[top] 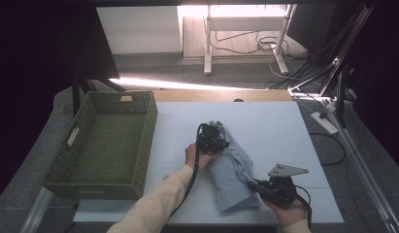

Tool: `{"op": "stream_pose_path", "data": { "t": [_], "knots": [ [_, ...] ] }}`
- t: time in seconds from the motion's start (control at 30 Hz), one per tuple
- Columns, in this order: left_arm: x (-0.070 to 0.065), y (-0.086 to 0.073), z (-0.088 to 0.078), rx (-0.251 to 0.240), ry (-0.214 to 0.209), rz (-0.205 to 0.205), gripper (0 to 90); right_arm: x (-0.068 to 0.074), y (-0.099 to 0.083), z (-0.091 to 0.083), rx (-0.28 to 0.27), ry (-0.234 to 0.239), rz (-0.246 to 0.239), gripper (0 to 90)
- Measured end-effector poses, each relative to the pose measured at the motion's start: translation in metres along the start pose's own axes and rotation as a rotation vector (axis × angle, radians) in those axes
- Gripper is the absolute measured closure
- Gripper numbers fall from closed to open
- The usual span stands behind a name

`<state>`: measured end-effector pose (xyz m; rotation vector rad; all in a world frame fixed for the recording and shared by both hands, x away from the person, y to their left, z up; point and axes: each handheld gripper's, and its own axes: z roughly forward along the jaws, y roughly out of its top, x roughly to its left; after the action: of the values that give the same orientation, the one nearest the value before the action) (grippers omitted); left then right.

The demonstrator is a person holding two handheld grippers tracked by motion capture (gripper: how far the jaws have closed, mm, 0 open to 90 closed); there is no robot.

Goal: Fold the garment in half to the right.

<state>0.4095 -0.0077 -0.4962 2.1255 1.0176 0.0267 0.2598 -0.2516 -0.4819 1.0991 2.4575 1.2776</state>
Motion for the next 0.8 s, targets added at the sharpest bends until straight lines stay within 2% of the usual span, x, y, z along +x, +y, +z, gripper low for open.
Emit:
{"op": "stream_pose_path", "data": {
  "t": [0.23,0.37,0.57,0.7,0.8],
  "knots": [
    [-0.002,0.000,0.007,0.009,-0.006,0.006,77.3,-0.004,-0.004,0.002,0.052,0.003,0.042,80.6],
    [-0.002,-0.001,0.009,0.008,-0.013,0.000,77.2,-0.006,-0.006,0.001,0.055,0.007,0.055,80.5],
    [-0.002,-0.001,0.011,0.011,-0.020,-0.003,71.4,-0.008,-0.008,0.002,0.077,0.016,0.072,80.1],
    [0.001,-0.001,0.007,-0.026,-0.030,-0.030,55.8,-0.010,-0.010,0.003,0.093,0.021,0.087,78.4],
    [0.000,0.000,0.000,-0.061,-0.028,-0.024,40.0,-0.011,-0.011,0.002,0.093,0.017,0.093,77.1]
  ]
}}
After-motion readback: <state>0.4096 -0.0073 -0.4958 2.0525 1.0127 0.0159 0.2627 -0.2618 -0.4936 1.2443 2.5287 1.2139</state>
